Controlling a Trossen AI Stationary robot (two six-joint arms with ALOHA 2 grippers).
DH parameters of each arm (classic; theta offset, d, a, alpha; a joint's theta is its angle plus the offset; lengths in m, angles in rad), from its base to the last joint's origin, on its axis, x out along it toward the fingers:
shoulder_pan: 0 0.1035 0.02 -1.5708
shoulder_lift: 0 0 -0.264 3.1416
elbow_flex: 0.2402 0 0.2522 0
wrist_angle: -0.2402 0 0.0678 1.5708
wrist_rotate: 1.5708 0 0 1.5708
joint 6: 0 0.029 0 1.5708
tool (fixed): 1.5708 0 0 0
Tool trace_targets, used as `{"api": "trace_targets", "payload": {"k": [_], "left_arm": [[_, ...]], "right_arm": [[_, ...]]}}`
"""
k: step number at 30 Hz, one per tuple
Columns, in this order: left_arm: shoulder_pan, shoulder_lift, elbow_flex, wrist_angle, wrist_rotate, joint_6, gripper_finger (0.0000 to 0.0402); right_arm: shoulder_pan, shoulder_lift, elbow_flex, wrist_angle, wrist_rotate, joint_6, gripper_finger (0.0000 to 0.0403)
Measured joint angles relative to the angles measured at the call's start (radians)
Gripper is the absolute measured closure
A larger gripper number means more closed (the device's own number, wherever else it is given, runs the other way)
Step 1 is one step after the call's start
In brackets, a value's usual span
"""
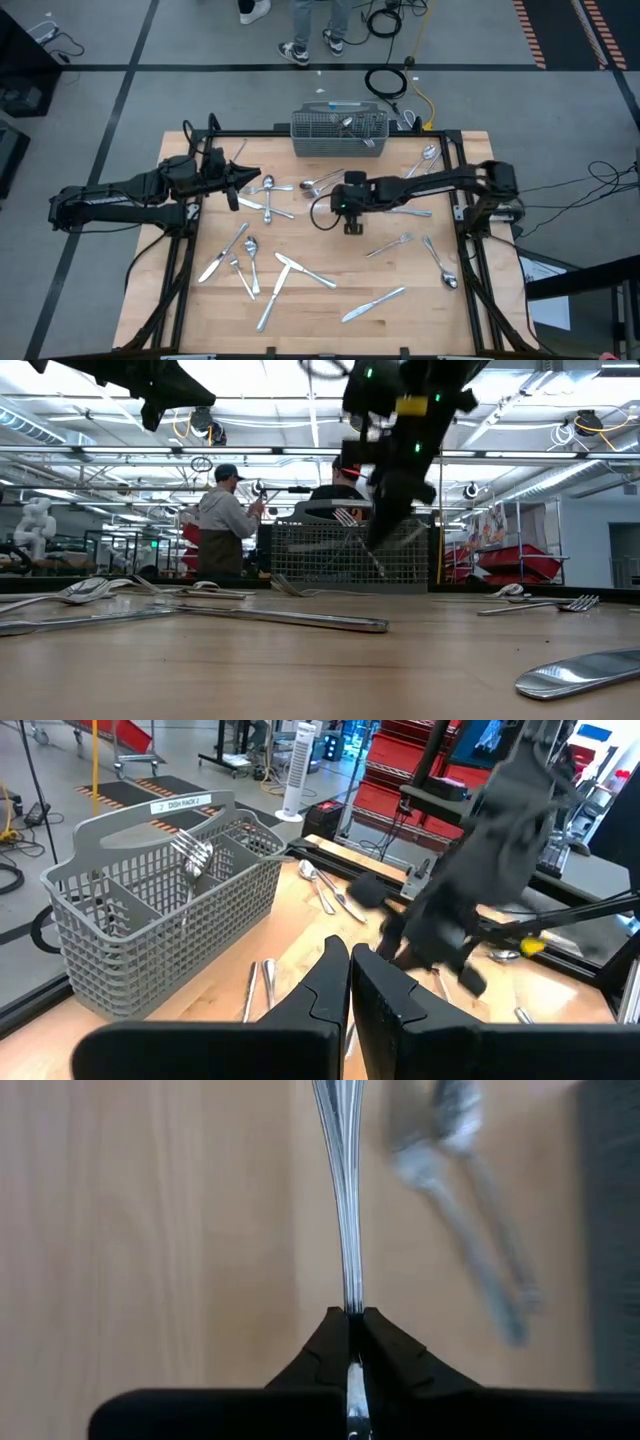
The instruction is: Sort silverware
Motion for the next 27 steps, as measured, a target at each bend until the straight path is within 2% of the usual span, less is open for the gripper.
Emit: {"api": "trace_targets", "payload": {"k": [7, 11, 22, 27], "left_arm": [[0.0, 0.0, 0.0, 0.0, 0.0, 0.0, 0.0379], [0.0, 0.0, 0.0, 0.001, 0.0, -0.001, 0.0379], [0.0, 0.0, 0.0, 0.01, 0.0, -0.002, 0.0379], [0.0, 0.0, 0.0, 0.01, 0.0, -0.001, 0.0379]], "right_arm": [[-0.031, -0.137, 0.097, -0.181, 0.182, -0.059, 0.0402], [-0.096, -0.177, 0.154, -0.261, 0.233, -0.112, 0.0402], [-0.27, -0.183, 0.397, -0.492, 0.294, -0.306, 0.0403], [-0.326, -0.183, 0.487, -0.571, 0.389, -0.414, 0.0403]]}}
